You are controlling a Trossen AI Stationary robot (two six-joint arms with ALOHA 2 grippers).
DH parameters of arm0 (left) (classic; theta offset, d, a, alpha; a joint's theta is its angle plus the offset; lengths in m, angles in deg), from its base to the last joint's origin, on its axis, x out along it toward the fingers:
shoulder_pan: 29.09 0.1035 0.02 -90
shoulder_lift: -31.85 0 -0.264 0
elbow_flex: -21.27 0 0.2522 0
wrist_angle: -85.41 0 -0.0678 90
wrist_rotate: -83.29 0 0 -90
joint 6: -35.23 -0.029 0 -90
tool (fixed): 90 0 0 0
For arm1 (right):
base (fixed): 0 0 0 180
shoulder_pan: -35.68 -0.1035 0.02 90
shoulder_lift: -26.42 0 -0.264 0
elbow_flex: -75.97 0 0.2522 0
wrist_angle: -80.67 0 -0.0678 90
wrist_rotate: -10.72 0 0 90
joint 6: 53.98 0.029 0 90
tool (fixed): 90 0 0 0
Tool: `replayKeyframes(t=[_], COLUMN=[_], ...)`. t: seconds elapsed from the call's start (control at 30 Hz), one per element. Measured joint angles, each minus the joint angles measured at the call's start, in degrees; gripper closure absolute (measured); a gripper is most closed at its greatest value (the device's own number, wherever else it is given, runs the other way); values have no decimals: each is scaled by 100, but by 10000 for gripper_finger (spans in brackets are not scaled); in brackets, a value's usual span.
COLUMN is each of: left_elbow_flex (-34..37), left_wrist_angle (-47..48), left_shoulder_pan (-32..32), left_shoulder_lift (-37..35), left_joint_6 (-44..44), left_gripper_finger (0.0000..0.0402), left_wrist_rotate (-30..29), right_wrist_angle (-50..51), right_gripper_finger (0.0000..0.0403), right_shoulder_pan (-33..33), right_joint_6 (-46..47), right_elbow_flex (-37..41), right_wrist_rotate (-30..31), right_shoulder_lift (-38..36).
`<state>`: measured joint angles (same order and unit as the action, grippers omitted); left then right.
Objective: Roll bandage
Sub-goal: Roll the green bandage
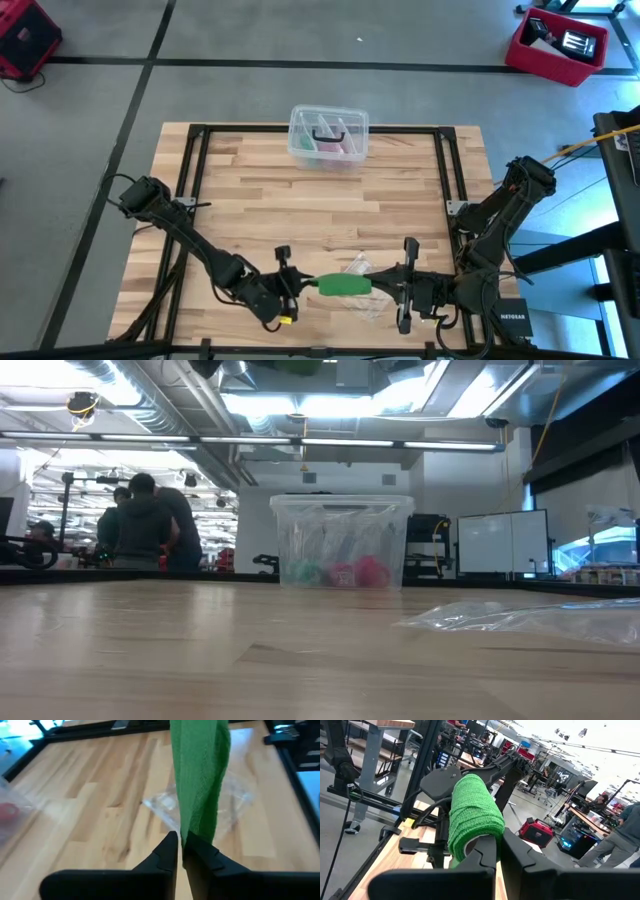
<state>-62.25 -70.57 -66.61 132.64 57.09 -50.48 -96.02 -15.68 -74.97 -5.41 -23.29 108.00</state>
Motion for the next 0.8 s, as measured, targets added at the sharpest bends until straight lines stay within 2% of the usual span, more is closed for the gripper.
replayKeyframes(t=[0.13, 0.37, 0.47, 0.63, 0.8], left_elbow_flex=[0, 0, -4, -249, -471], left_wrist_angle=[-240, -504, -629, -691, -708], left_shoulder_pan=[0, 6, 2, -26, -23], left_shoulder_lift=[0, 4, -19, -138, -229], left_joint_6=[-27, -60, -250, -495, -713], left_gripper_finger=[349, 252, 223, 207, 210], left_wrist_rotate=[164, 269, 271, 246, -146], right_wrist_angle=[0, 0, 2, 2, 21], right_gripper_finger=[394, 389, 392, 394, 391], right_shoulder_pan=[0, 0, 0, 0, 0], right_joint_6=[2, 4, 5, 7, 12], right_elbow_flex=[0, 0, 0, 0, -2], right_wrist_rotate=[0, -2, -2, -2, -11], right_shoulder_lift=[0, 0, 0, 0, 0])
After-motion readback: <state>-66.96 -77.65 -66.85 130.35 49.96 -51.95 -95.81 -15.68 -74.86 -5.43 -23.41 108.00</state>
